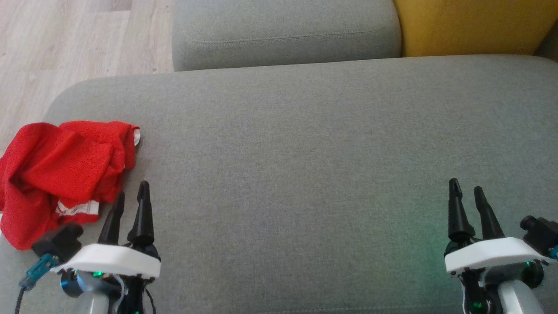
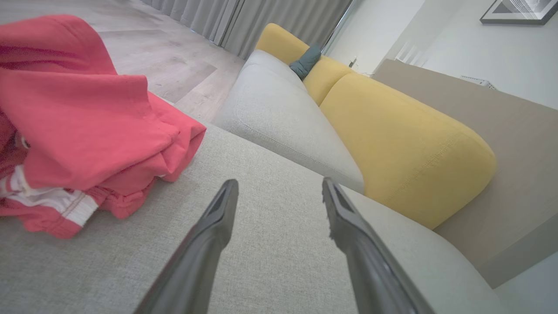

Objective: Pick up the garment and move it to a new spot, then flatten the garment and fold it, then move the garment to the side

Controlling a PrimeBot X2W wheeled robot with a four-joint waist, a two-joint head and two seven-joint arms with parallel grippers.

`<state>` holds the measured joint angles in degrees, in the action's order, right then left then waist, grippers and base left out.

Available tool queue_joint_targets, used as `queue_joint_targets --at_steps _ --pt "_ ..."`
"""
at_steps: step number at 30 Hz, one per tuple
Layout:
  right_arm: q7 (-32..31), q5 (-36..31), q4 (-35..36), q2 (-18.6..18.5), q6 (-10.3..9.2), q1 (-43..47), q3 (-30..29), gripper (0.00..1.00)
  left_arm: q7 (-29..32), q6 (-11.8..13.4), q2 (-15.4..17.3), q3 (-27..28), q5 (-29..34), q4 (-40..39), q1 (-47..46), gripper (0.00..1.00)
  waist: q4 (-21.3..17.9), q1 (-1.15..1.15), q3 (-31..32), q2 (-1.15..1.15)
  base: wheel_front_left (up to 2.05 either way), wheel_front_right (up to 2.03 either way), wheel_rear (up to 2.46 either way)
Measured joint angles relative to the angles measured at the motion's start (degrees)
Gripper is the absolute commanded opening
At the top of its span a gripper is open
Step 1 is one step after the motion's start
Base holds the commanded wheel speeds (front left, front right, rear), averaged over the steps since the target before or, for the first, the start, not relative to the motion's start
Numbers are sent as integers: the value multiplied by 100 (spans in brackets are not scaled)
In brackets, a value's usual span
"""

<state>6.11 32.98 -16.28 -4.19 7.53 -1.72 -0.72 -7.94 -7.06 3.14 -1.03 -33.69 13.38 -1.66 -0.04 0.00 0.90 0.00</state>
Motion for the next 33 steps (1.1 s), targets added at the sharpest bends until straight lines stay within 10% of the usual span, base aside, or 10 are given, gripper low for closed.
queue_joint_targets --at_steps 33 --pt "355 -2353 115 32 0 -1 79 100 -538 0 -15 -178 2409 153 -10 100 5 0 -38 0 0 0 0"
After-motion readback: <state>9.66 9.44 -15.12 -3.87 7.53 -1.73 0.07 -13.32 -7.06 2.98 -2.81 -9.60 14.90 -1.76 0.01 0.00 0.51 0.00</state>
